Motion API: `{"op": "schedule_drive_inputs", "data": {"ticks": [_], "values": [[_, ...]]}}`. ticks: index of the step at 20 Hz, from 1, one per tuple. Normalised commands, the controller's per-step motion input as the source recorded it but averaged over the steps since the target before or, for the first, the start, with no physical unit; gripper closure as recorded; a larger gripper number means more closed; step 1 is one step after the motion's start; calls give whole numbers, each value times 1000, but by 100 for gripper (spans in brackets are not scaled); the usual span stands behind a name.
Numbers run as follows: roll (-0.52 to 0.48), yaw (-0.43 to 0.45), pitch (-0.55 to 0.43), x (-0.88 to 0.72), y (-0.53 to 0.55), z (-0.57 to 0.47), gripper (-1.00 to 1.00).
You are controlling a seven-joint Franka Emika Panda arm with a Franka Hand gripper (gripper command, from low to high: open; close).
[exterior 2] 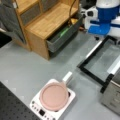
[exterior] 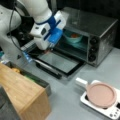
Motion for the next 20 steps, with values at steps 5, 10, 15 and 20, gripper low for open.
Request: {"op": "schedule_drive_inputs", "data": {"ticks": [5,10,15,20], "values": [[138,73,95,82,41,75,-100],[85,45,121,223,-61,218,-100],[-215,-37,209,412,-20,352,-100],[-395,-44,331,485,-33,287,-100]]}}
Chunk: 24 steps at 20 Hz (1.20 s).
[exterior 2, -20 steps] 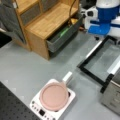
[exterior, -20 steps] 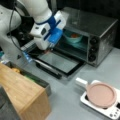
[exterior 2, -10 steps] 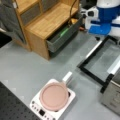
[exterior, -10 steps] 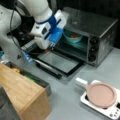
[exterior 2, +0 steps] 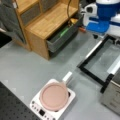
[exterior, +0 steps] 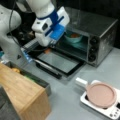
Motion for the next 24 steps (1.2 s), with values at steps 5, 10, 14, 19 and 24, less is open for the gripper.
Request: {"op": "schedule_drive_inputs", "data": {"ticks": [5,10,14,19,24], "values": [[-238,101,372,378,-58,-34,-100],[-37,252,197,126,-264,-208,-100],[188,212,147,-80,-311,-90,-100],[419,164,124,-193,-238,-5,-100],[324,100,22,-189,-84,-72,-100]]}}
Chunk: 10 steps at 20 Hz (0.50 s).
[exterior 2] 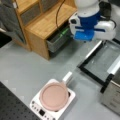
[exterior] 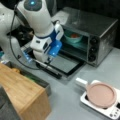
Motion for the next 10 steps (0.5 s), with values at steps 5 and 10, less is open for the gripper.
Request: {"op": "schedule_drive_inputs", "data": {"ticks": [5,10], "values": [[170,167,-65,-217,45,-122,-100],[132,351,-191,-213,42,-147,-100]]}}
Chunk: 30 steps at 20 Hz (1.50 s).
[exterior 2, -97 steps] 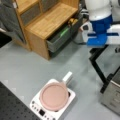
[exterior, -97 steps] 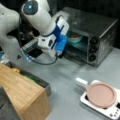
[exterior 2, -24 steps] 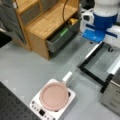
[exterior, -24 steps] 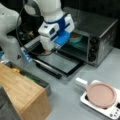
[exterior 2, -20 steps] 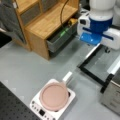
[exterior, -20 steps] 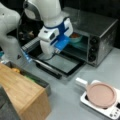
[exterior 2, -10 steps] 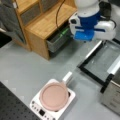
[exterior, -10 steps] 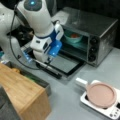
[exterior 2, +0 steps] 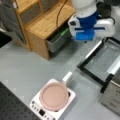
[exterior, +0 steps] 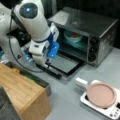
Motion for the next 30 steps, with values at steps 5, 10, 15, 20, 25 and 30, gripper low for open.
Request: {"op": "schedule_drive_inputs", "data": {"ticks": [5,10,15,20,25,30], "values": [[124,316,-249,-190,52,-119,-100],[133,265,-320,-204,65,-98,-100],[269,283,-344,-187,152,-108,-100],[344,170,-347,-205,232,-161,-100],[353,24,-207,-227,263,-109,-100],[304,-26,-111,-211,325,-60,-100]]}}
